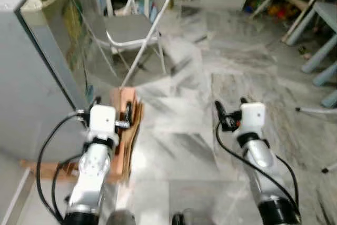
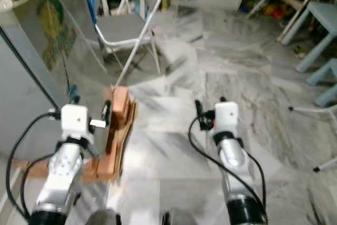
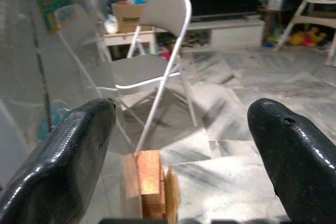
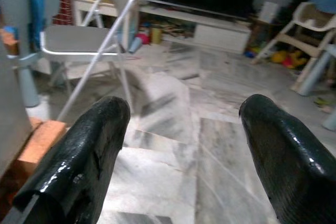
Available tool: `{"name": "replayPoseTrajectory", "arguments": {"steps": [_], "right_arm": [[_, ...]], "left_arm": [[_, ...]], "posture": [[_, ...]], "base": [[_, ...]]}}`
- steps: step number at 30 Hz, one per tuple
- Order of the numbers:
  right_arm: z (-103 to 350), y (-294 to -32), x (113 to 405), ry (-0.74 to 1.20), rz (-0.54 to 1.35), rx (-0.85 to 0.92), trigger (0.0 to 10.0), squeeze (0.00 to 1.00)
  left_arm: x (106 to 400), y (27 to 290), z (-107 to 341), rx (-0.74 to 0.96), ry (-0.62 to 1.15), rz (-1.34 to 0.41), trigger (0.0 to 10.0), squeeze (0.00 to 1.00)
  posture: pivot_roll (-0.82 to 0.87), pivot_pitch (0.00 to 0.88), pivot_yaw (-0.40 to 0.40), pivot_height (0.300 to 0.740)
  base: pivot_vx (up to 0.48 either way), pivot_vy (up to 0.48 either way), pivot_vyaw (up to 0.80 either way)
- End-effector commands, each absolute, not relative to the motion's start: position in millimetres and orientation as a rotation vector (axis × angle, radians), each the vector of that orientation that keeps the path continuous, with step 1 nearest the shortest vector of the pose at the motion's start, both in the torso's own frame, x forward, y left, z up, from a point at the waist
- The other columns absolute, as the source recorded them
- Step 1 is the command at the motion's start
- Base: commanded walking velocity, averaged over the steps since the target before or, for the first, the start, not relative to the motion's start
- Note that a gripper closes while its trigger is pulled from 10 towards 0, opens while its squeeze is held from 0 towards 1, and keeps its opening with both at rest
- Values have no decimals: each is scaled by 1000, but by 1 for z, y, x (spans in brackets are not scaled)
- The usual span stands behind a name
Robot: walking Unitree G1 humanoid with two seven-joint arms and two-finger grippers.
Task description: Restocking fridge
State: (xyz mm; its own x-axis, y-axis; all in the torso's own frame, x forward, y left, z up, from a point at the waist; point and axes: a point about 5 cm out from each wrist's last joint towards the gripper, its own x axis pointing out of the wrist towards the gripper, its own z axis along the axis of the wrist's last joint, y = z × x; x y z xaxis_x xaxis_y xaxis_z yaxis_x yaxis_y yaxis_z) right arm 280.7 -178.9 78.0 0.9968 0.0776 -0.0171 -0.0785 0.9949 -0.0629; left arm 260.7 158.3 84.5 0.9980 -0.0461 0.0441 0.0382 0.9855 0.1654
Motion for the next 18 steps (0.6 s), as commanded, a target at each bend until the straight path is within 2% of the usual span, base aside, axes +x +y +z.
{"name": "replayPoseTrajectory", "arguments": {"steps": [1,4,18], "right_arm": [[79,-178,282,9,78,-68,10000,0],[80,-178,282,7,77,-70,10000,0],[80,-177,282,3,84,-74,10000,0]], "left_arm": [[261,160,84,173,-43,-39,10000,0],[261,161,84,171,-41,-36,10000,0],[263,166,84,174,-39,34,10000,0]], "posture": [[84,46,-68,740],[82,45,-68,740],[78,44,-71,740]], "base": [[281,390,-800],[286,340,-633],[0,26,-453]]}}
